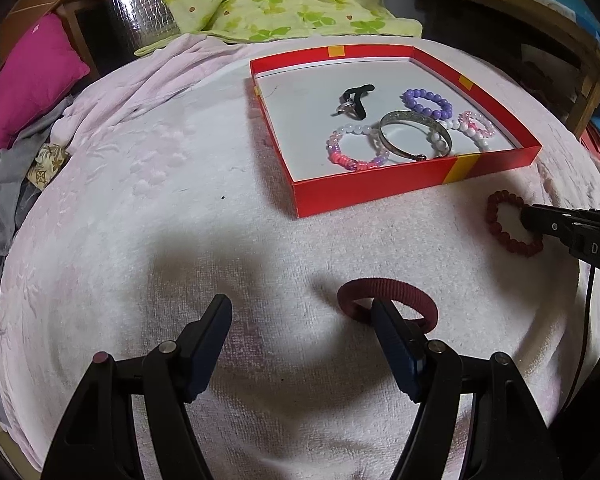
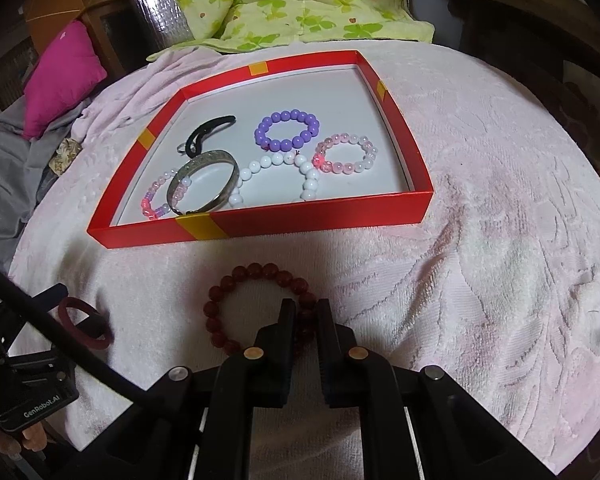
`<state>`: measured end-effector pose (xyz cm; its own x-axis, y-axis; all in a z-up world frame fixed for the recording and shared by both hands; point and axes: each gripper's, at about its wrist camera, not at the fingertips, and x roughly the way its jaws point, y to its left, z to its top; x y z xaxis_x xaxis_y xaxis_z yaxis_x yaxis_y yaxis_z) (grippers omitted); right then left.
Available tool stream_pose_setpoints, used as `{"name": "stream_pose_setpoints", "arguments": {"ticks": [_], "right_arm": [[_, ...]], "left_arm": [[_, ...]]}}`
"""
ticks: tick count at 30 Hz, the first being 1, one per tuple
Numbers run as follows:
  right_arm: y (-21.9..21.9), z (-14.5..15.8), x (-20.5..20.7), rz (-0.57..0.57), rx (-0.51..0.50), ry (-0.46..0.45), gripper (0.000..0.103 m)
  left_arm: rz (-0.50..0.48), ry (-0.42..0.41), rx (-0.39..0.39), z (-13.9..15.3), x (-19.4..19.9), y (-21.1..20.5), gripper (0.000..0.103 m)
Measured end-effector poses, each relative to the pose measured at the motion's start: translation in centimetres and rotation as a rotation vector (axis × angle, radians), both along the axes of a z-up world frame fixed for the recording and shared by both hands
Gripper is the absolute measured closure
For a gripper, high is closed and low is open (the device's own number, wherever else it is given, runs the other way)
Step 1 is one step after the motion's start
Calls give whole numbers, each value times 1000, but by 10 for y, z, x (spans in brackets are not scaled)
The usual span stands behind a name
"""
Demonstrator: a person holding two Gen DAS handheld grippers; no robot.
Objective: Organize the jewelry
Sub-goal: 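Grasp the red bead bracelet with the right tool while the left tool lifts the dark red ring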
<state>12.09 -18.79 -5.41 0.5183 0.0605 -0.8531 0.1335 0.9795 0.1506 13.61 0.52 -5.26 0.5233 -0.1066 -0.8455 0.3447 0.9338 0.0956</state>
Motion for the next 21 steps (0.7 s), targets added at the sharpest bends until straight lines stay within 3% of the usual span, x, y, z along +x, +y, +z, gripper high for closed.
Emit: {"name": "stream_pose_setpoints", "arguments": {"ticks": [21], "right_arm": [[4, -1, 3, 13, -34, -7, 91]], "left_arm": [[-23, 10, -3, -3, -2, -3, 30]]}}
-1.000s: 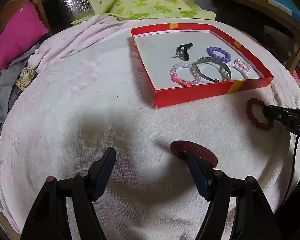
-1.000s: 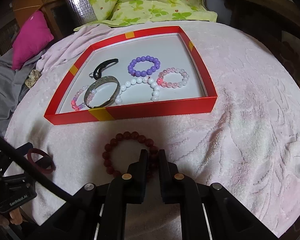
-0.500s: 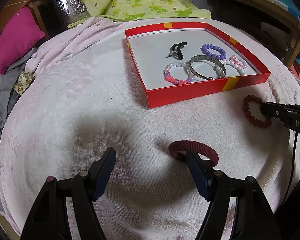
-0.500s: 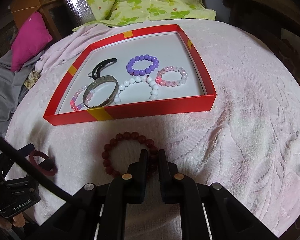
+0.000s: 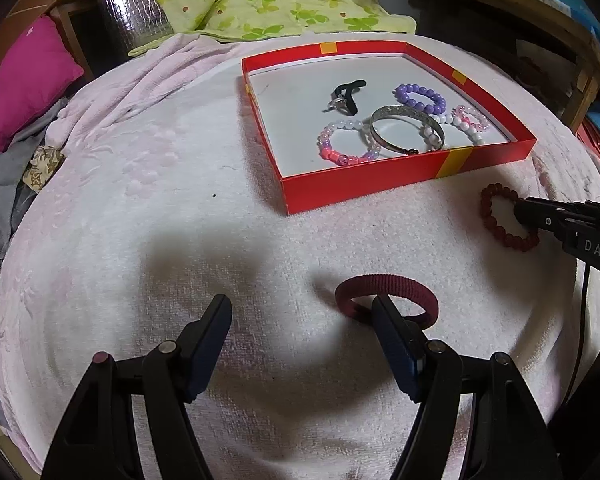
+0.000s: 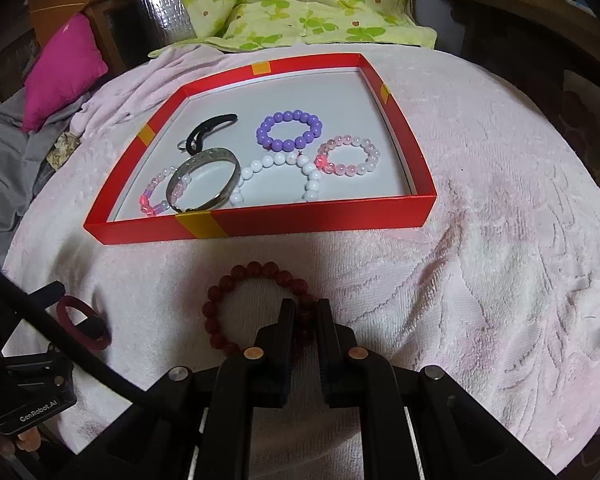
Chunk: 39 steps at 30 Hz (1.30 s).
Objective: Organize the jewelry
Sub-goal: 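Grasp the red bead bracelet with the right tool while the left tool lifts the dark red ring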
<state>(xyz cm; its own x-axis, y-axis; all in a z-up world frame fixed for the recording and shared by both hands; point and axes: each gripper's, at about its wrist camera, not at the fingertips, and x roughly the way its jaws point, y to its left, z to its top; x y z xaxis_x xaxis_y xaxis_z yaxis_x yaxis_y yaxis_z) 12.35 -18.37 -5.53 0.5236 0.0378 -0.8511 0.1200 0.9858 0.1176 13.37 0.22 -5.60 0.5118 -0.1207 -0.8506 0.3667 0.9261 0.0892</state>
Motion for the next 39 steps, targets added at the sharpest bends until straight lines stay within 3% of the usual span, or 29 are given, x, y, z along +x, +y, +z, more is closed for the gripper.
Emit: {"name": "stream_pose_setpoints", "arguments": {"ticks": [4, 10, 17, 20, 25, 32, 39], "right_arm": [[0, 0, 0, 2, -3, -1, 91], [0, 0, 0, 2, -2, -1, 91], [1, 3, -3, 5, 5, -19, 92], [0, 6, -5, 11, 29, -34, 92], [-2, 10, -7, 7, 49, -45, 92], [-1, 11, -9, 6, 48, -43, 92], [-1, 7, -7, 4, 50, -28, 92]], "left_arm": [[-13, 4, -3, 0, -1, -2, 29], [-26, 67, -91, -4, 1, 3, 29], [-52, 57, -134, -2, -2, 3, 30], [-83, 36, -134, 0, -5, -2, 30], [-138, 33, -141, 0, -9, -9, 45], [-107, 33, -143, -1, -3, -8, 45], [-142, -3, -108, -5, -2, -17, 45]]}}
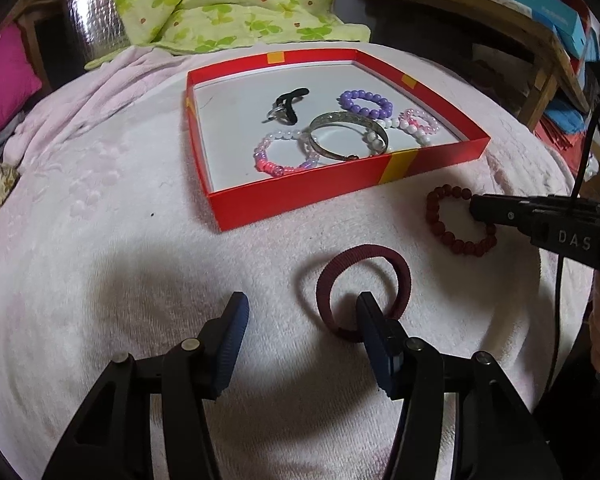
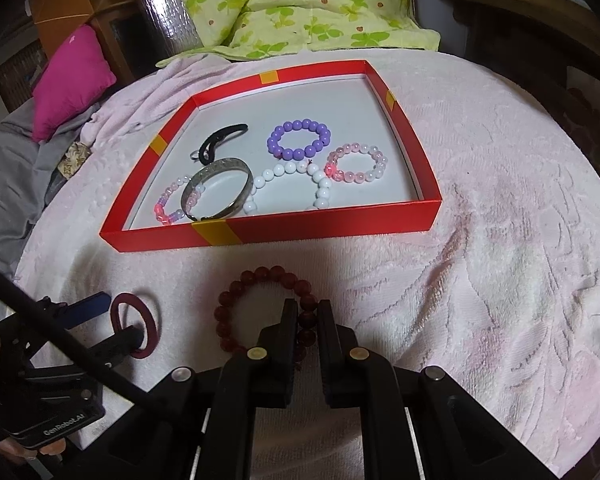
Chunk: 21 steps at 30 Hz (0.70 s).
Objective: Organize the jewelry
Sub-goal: 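Grasp the red bead bracelet with the right tool while the left tool lifts the dark red ring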
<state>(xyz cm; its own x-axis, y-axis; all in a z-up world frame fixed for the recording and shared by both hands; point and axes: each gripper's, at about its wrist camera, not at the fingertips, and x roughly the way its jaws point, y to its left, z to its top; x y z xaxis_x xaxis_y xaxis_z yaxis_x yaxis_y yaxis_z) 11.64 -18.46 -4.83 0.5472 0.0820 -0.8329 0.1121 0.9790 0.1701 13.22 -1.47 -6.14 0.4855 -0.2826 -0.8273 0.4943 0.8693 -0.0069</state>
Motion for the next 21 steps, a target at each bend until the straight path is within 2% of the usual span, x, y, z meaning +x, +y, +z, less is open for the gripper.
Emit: {"name": "stream_pose_setpoints", "arguments": {"ticks": [2, 3, 5, 6, 7, 11, 15, 21], "right_arm": [[-1, 0, 0, -4, 2, 0, 92], [-1, 0, -1, -4, 2, -1, 92], [-2, 1, -1, -6, 2, -4, 92], [-2, 1, -1, -5, 3, -6, 92], [-2, 2, -2, -4, 3, -8, 92], [-2, 3, -3, -3, 3, -12, 92], [-5, 5, -4, -11, 10, -21, 92], [-6, 12, -6, -15, 28, -50, 92]], "left_arm": [[-7, -8, -2, 0, 0, 0, 49], [-13, -10, -9, 1, 0, -1, 55], [-30, -12, -23, 2, -2, -3, 69], [-44, -14, -28, 2, -3, -4, 84], [-53, -15, -28, 3, -3, -6, 93], [-69, -11, -30, 4, -5, -8, 94], [-47, 15, -80, 8, -1, 0, 97], [-48, -2, -113, 18, -4, 6, 97]]}}
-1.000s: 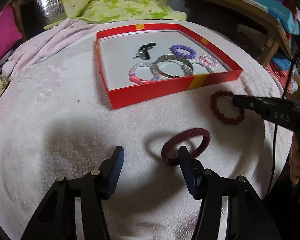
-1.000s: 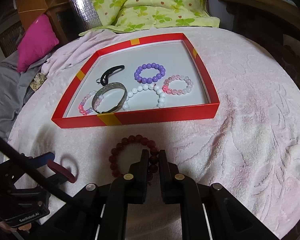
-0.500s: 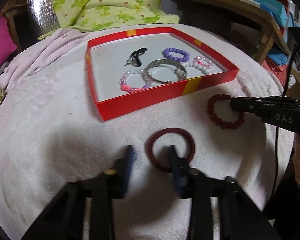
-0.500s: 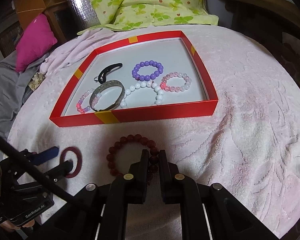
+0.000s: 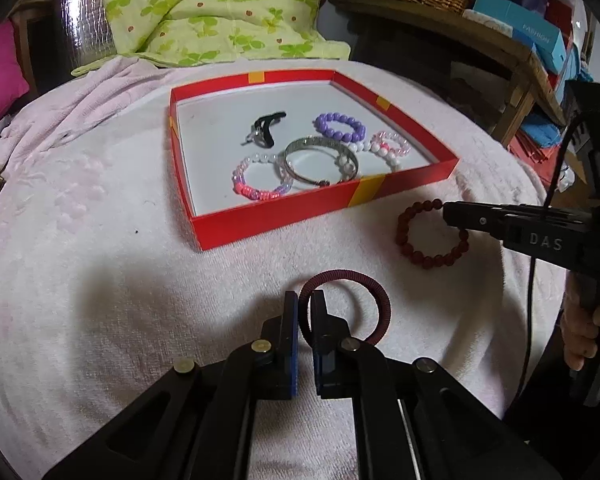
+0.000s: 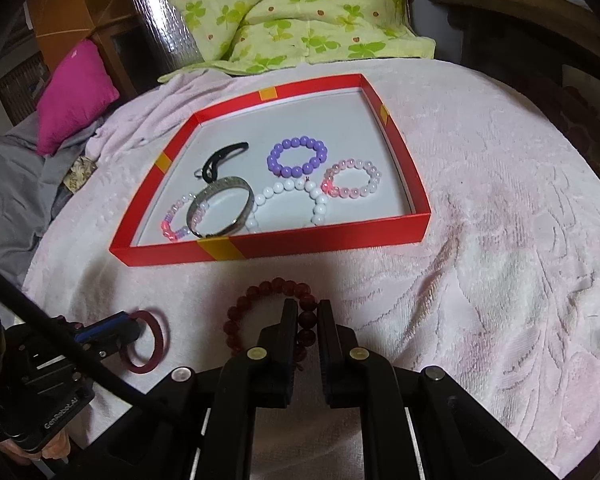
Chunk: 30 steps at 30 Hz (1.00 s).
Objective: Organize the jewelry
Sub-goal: 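Grasp the red bead bracelet with the right tool while the left tool lifts the dark red ring, then carry the ring and red bracelet into the red tray and open both tools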
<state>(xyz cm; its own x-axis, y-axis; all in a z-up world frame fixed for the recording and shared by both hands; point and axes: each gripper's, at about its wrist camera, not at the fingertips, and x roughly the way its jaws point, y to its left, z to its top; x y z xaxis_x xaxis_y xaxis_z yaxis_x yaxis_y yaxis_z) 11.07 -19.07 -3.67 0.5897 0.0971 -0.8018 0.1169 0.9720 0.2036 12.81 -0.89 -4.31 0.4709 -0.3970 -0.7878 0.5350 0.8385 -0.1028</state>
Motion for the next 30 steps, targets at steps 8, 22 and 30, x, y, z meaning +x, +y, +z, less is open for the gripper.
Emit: {"name": "stream_pose_setpoints", "arguments": {"ticks": [8, 22, 30], "right_arm": [[-1, 18, -4, -9, 47, -94, 92], [-1, 60, 36, -1, 174, -282, 92], [-2, 63, 99, 16, 196, -305, 92]], "left_arm": [[38, -52, -61, 27, 2, 13, 97], [239, -128, -107, 45, 75, 20, 97], [294, -103, -100, 35, 107, 12, 97]]}}
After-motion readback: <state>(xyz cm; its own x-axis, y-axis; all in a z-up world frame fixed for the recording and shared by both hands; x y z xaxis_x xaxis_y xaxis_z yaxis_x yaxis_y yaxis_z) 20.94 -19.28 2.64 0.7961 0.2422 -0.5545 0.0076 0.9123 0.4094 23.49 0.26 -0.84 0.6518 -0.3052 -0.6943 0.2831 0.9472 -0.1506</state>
